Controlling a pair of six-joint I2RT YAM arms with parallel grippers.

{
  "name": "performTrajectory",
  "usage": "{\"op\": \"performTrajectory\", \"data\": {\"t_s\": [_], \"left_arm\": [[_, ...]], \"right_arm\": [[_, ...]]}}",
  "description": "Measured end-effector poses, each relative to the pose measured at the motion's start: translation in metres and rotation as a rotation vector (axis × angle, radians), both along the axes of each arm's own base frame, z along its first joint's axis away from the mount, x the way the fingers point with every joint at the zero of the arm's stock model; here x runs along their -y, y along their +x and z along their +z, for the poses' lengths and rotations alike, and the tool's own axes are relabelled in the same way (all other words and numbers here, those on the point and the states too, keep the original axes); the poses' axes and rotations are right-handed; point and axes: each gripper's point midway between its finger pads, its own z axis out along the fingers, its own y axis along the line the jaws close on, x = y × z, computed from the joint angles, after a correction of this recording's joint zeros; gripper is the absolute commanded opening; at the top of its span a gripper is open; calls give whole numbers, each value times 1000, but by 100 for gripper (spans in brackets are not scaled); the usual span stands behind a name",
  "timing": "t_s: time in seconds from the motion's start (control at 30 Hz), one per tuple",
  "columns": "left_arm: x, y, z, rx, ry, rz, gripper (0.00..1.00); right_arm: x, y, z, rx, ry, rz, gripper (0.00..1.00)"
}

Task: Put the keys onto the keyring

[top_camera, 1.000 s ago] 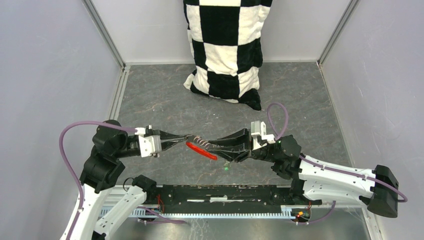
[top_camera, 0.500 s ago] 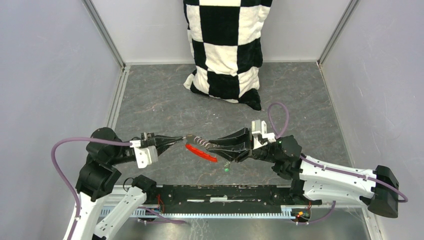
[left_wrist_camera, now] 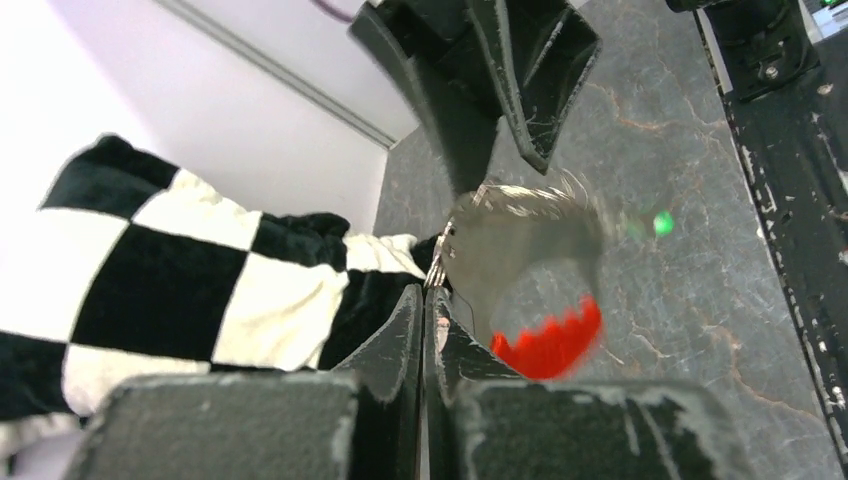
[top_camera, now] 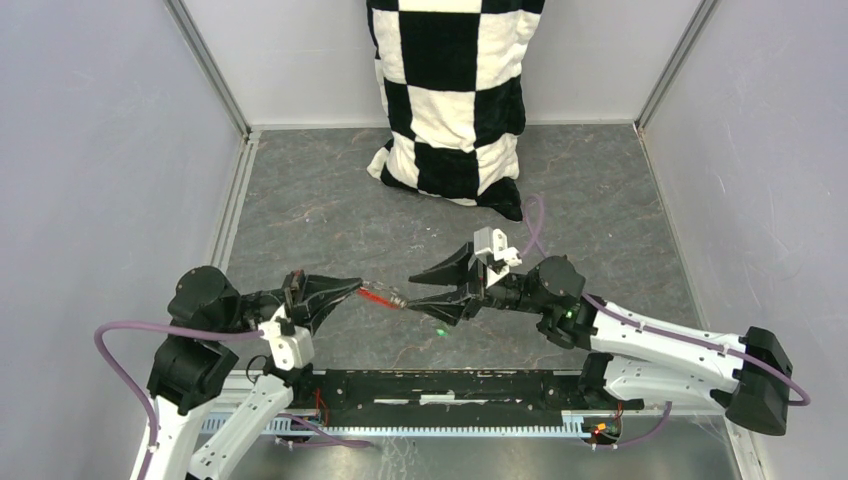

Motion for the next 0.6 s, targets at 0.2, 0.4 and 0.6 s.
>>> {"op": "performTrajectory", "data": {"t_s": [0.2, 0.4, 0.6], "left_arm": [[2, -14, -15, 169, 98, -107, 2], [0, -19, -37, 271, 202, -166, 2], [1, -16, -42, 214, 267, -201, 2]], "right_arm": [[-3, 11, 26, 75, -60, -10, 68], [-5, 12, 63, 180, -50, -10, 68], [-19, 14, 34, 178, -141, 34, 65]]}}
